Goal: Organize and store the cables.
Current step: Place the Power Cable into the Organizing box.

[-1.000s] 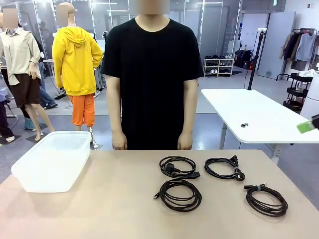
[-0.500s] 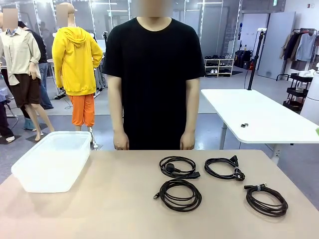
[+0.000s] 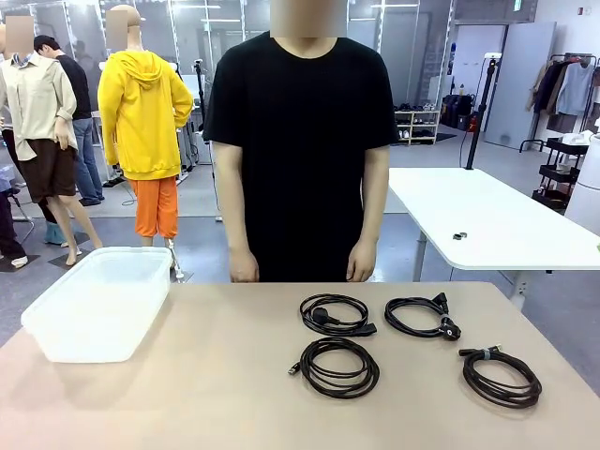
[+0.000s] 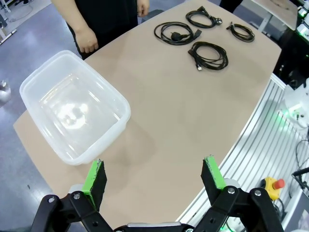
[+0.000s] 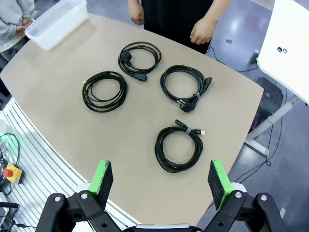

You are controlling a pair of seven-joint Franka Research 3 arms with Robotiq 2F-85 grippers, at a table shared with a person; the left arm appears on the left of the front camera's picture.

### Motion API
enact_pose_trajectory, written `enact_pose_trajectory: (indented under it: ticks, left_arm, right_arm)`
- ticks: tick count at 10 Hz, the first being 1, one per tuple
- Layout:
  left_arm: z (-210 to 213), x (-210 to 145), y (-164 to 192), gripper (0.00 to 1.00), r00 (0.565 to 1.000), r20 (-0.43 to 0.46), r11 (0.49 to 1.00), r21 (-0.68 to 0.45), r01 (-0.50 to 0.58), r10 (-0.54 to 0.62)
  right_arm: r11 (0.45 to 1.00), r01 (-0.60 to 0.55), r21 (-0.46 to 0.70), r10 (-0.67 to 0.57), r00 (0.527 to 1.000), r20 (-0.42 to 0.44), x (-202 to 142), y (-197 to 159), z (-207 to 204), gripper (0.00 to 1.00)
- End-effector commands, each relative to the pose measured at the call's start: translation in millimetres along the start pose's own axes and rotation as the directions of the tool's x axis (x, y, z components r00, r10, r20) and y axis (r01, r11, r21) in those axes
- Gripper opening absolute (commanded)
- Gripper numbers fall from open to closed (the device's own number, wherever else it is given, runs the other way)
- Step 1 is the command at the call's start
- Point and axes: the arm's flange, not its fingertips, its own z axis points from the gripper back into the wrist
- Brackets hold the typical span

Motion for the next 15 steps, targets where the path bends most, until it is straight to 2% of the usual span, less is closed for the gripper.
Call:
enact_pose_trajectory:
  ticks: [1, 15]
  left_arm:
    - [-0.7, 0.7, -0.2, 1.0, 1.0, 0.0, 1.0, -0.003, 0.004, -0.004]
    - [-0.7, 0.7, -0.2, 1.0, 1.0, 0.0, 1.0, -0.003, 0.004, -0.004]
  right_arm:
    - [1.0, -0.004, 0.003, 0.004, 1.0, 0.0, 0.1, 0.3, -0.2, 1.0]
    - [1.0, -0.004, 0.003, 0.004, 1.0, 0.0, 0.1, 0.3, -0.2, 1.0]
